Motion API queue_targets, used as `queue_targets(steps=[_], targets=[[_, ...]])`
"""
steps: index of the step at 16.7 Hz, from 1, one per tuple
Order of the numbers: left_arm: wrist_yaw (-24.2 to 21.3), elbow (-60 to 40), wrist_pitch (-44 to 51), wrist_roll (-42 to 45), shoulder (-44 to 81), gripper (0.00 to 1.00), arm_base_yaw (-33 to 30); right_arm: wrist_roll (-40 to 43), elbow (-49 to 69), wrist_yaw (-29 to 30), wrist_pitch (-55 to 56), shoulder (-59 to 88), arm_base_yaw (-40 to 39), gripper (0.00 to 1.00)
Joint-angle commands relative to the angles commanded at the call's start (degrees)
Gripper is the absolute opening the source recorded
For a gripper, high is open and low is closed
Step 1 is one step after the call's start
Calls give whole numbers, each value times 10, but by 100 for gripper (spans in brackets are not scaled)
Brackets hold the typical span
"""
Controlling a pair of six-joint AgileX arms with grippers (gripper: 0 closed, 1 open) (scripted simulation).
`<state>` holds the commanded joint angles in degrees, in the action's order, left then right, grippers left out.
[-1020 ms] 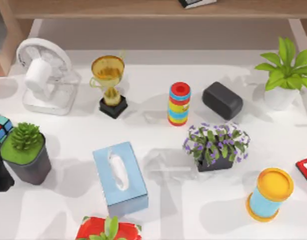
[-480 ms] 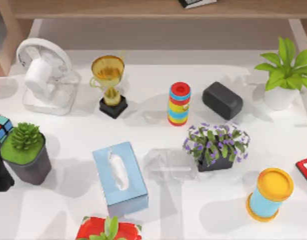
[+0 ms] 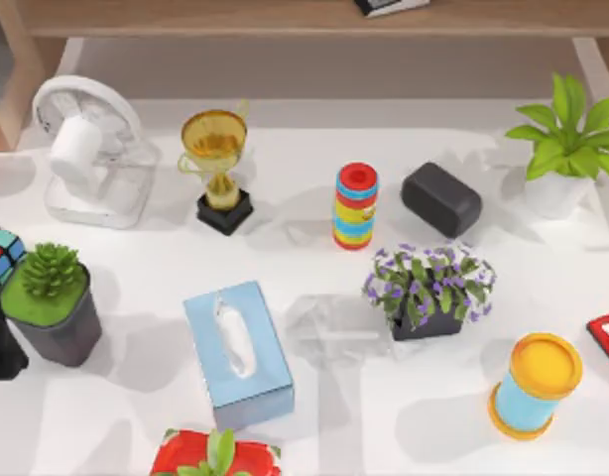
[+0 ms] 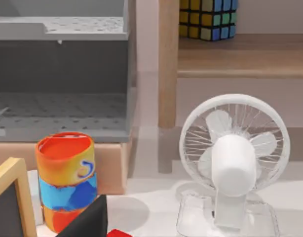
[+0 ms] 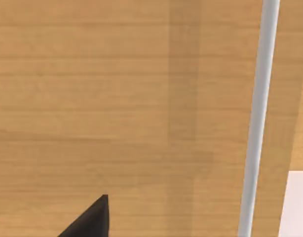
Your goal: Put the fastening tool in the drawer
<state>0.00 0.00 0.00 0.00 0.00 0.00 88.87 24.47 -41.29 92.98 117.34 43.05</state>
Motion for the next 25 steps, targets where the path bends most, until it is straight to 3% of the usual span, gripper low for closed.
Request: queue_targets(steps=[3,7,14,18,25], targets=[[0,0,0,0,0,100,0,-13,11,14,-35,-14,12,100],[0,0,0,0,0,100,0,-67,43,59,-165,-56,38,100],[0,0,0,0,0,100,0,-247,125,180,-598,-153,20,100],[0,0,0,0,0,100,0,-377,191,254,-896,-199,-69,100],[0,0,0,0,0,100,0,-596,316,360,-1336,-234,-323,100]])
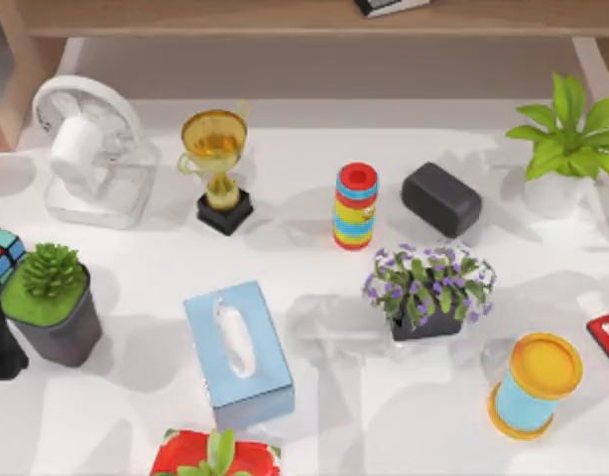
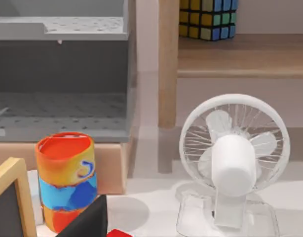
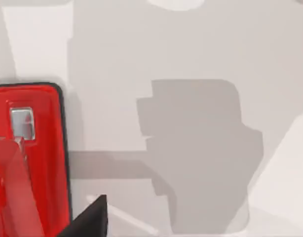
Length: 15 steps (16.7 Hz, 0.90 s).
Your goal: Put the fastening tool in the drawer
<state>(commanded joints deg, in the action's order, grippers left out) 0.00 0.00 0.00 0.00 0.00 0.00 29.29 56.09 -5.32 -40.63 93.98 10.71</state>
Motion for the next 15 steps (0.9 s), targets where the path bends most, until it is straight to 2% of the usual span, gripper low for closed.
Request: queue_targets(steps=[3,6,15], targets=[[0,0,0,0,0,100,0,-69,38,31,-114,-3,-96,100],[0,0,0,0,0,100,0,-110,59,49,-173,-4,-153,100],[0,0,0,0,0,100,0,-105,56,51,-160,11,-150,100]])
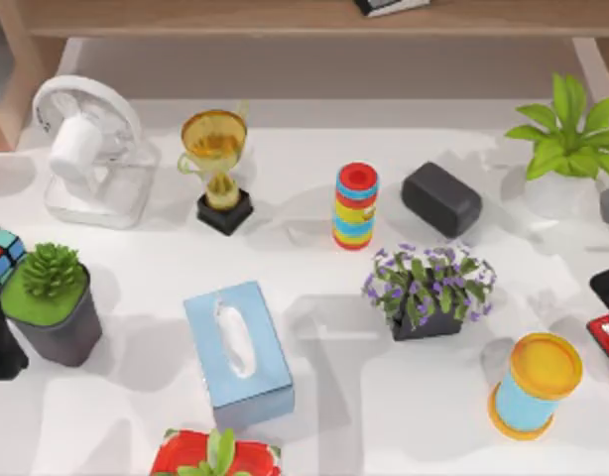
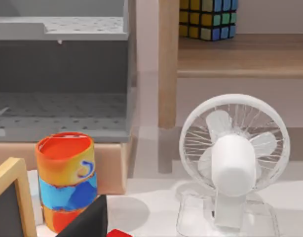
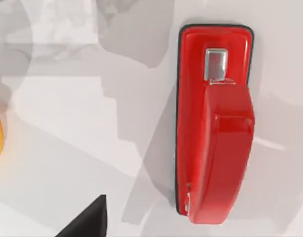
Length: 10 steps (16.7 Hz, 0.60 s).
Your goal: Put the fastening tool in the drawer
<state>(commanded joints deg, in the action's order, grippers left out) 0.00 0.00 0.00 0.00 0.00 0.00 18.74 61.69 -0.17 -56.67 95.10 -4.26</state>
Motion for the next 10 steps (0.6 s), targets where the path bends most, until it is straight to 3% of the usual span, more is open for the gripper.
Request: queue_targets(steps=[10], targets=[[0,0,0,0,0,100,0,-13,-90,0,144,55,-13,100]])
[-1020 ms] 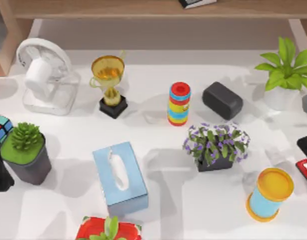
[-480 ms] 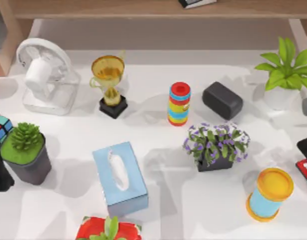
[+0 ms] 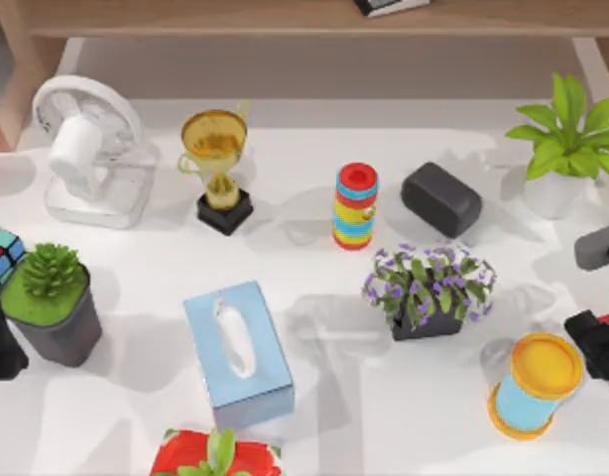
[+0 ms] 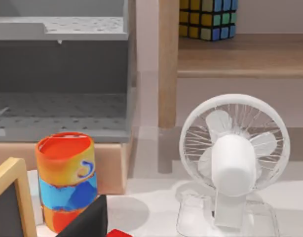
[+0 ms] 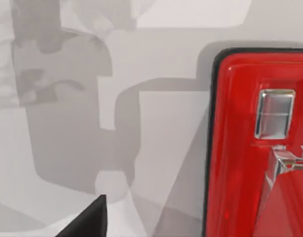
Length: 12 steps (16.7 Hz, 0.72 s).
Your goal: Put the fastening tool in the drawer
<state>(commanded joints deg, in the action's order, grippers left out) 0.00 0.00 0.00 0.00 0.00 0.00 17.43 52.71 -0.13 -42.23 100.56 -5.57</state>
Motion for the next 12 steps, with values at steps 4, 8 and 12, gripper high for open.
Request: queue_targets(steps=[4,8,12], targets=[[0,0,0,0,0,100,0,-1,-1,0,1,0,-1,100],[0,0,0,0,0,100,0,-1,-1,0,1,0,-1,70],[0,0,0,0,0,100,0,-1,-1,0,1,0,-1,40]])
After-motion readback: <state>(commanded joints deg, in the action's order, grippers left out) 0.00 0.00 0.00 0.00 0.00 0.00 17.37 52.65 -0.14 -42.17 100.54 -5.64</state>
